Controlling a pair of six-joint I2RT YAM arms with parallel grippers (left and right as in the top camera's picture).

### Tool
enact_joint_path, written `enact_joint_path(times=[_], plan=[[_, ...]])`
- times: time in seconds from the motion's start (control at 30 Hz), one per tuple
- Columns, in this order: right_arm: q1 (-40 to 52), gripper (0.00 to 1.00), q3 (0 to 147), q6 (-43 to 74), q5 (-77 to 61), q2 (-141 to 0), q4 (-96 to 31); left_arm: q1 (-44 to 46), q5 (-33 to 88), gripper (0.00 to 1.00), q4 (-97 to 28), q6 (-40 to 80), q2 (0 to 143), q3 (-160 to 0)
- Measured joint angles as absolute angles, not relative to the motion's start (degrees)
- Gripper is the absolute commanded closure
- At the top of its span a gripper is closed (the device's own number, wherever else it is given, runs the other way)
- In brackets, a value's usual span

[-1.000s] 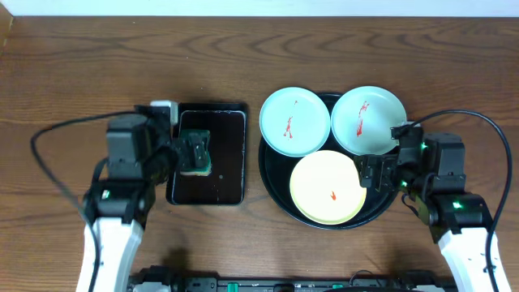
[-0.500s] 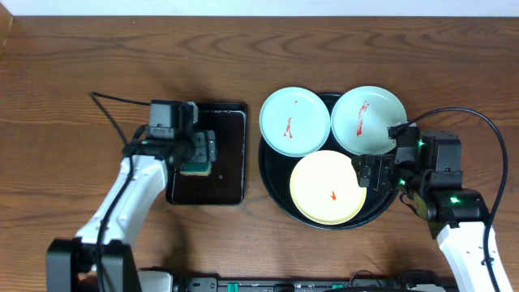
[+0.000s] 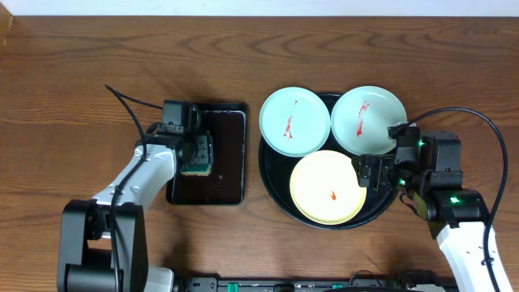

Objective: Clean dirty plates on tray and stack at the side
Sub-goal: 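Lower the left gripper onto the green sponge and grasp it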

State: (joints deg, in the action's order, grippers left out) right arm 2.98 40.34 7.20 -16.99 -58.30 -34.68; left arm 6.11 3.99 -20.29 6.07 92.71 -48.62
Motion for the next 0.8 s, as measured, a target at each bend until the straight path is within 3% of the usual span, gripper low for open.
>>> enact_joint_path(times=[0.23,0.37,0.6,0.8], plan=[[2.98,0.05,40.34,7.2,-16.99,-58.3,-34.68,6.11,3.42,0.66,-19.92,6.0,93.56,-48.62],[2.98,0.05,40.34,7.2,-16.99,-58.3,-34.68,6.11,3.66,0.92,-19.9,6.28,93.56,-48.66],[2.98,0.03,40.34,7.22,-16.99,-58.5,-36.03,6.22,4.23,0.93,-19.97,6.09,93.51,-48.69],[2.98,0.15,40.34,7.25,-18.09,-61.89,-37.19,6.22,6.63,0.92,-22.41,6.22,90.65,-48.69]])
